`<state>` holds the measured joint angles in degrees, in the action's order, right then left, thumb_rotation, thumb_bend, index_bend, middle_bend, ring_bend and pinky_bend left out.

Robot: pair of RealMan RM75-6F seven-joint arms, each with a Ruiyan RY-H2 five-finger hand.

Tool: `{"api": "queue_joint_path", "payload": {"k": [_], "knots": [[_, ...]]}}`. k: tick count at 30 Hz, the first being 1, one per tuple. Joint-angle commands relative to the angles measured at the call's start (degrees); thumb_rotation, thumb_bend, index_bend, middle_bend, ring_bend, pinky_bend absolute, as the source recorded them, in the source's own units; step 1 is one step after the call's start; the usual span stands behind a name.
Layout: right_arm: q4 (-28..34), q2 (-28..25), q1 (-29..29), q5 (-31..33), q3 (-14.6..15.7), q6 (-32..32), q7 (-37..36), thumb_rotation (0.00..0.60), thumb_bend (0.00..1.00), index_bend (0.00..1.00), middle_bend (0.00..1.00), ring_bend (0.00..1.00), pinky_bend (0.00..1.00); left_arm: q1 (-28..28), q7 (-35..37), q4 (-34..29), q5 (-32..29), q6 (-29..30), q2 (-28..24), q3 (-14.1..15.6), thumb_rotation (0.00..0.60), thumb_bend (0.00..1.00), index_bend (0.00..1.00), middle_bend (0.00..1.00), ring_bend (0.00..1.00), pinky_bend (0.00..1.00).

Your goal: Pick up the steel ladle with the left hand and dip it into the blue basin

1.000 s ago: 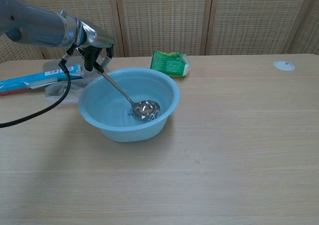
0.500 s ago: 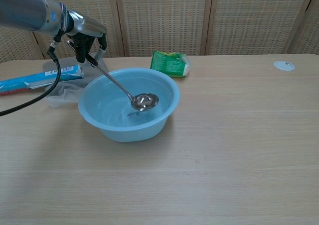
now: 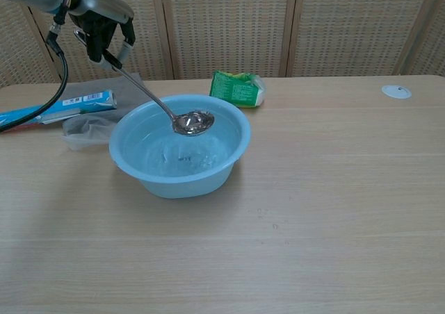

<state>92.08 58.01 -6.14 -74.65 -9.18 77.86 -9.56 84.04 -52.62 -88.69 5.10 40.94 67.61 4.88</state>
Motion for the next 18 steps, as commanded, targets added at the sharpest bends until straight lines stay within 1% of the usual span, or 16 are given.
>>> {"api": "queue_joint_path", "payload": {"k": [1,10,14,18], "knots": [[0.03,-0.01,0.1,0.09,-0.01,0.11,-0.06,0.6,0.0,0.0,0.0,0.0,0.0,2.05,-1.4,-2.96,-1.87,1.7,-2.66,1.09,0.6,0.71,1.0,1.0,0.97,1.0],[0.24,-0.16,0.22,0.22,-0.14,0.3,-0.35,0.6,0.0,0.0,0.0,0.0,0.0,5.33,-4.37,-5.25,-7.36,3.23,-4.09,2.57,0.6,0.73,1.0,1.0,0.97,1.0],[0.24,-0.13,0.17,0.3,-0.16,0.19,-0.33,0.6,0.0,0.0,0.0,0.0,0.0,5.93,-4.84,-5.43,-8.33,3.31,-4.27,2.7,0.6,0.76,1.0,1.0,0.97,1.0],[0.18,-0.06,0.13,0.39,-0.19,0.17,-0.15,0.6,0.0,0.0,0.0,0.0,0.0,6.52,-5.25,-5.42,-9.18,3.12,-4.38,2.77,0.6,0.76,1.0,1.0,0.97,1.0]]}}
